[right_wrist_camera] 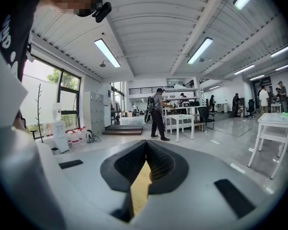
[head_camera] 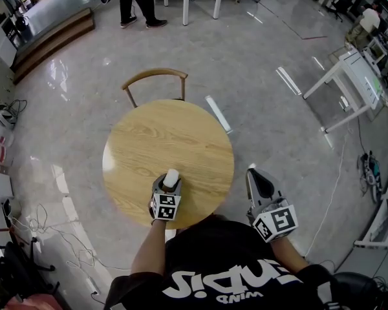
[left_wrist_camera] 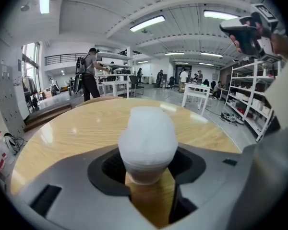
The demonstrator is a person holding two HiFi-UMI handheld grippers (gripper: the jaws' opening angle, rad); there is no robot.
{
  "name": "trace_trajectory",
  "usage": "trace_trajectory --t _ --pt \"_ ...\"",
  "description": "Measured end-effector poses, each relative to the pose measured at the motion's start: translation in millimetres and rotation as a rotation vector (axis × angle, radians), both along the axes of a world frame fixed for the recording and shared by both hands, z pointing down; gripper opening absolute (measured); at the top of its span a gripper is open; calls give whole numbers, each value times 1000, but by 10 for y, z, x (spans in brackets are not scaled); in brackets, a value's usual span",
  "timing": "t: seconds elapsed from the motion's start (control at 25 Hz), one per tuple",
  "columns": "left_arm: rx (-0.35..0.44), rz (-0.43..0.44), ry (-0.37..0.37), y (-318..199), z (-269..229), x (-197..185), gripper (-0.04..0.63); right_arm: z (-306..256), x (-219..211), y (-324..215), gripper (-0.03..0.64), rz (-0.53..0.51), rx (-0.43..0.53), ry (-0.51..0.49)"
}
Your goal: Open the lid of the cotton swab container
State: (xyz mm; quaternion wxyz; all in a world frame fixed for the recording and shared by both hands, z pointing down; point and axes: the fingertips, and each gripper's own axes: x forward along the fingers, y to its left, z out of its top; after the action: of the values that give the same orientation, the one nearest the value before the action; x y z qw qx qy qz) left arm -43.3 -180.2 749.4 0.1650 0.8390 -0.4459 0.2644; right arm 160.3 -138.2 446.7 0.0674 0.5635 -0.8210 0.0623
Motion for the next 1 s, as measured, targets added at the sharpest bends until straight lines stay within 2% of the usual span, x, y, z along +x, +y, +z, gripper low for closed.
trace_trajectory --t 0.6,1.0 --pt "-18 48 -25 73 -26 55 216 -6 24 20 0 -16 -2 1" --pt "-10 70 -18 127 -343 -41 216 14 -30 17 0 -40 1 -19"
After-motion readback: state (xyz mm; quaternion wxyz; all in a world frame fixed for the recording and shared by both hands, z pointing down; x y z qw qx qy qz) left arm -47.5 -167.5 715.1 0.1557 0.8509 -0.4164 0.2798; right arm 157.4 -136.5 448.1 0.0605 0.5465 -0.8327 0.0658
